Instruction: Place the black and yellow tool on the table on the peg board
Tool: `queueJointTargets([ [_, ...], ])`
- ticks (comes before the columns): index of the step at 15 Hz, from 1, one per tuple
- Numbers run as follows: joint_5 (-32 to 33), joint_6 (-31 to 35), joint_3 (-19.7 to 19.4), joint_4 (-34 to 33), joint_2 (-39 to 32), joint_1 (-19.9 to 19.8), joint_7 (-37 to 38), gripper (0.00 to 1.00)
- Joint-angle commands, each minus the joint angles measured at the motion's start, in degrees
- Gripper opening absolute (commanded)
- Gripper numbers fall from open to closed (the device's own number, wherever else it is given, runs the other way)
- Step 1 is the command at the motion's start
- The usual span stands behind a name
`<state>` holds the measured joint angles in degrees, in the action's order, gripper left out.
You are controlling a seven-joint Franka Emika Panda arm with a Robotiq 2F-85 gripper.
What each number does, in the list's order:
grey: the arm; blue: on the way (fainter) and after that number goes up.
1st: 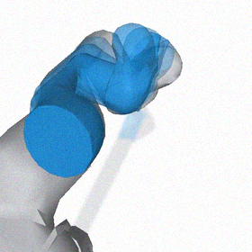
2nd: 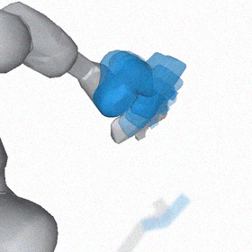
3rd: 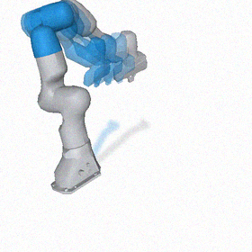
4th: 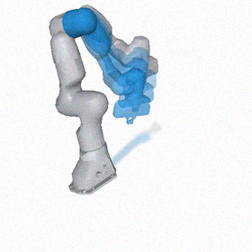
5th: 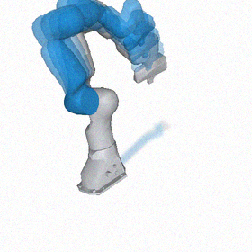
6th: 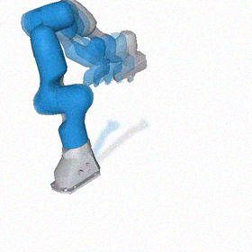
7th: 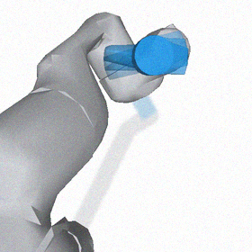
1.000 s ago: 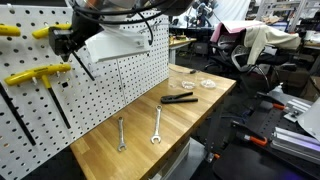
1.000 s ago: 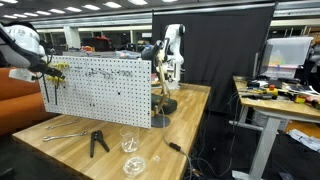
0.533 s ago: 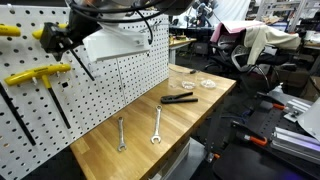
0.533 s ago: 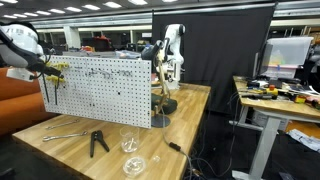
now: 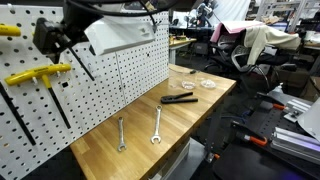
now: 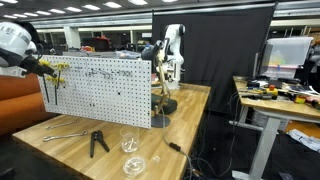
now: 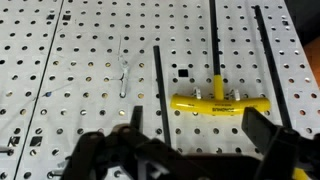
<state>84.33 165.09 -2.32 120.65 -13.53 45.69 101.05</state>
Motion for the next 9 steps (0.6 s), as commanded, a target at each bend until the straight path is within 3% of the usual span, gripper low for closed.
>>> queueJointTargets([
  [1,-5.3,-0.4,0.5,2.0,3.4,-0.5,-8.3,1.0],
  [5,-9.7,-0.3,0.4,3.1,5.6,-0.5,-12.3,1.0],
  [9,-10.3,-0.6,-0.2,4.2,7.7,-0.4,-11.2,1.0],
])
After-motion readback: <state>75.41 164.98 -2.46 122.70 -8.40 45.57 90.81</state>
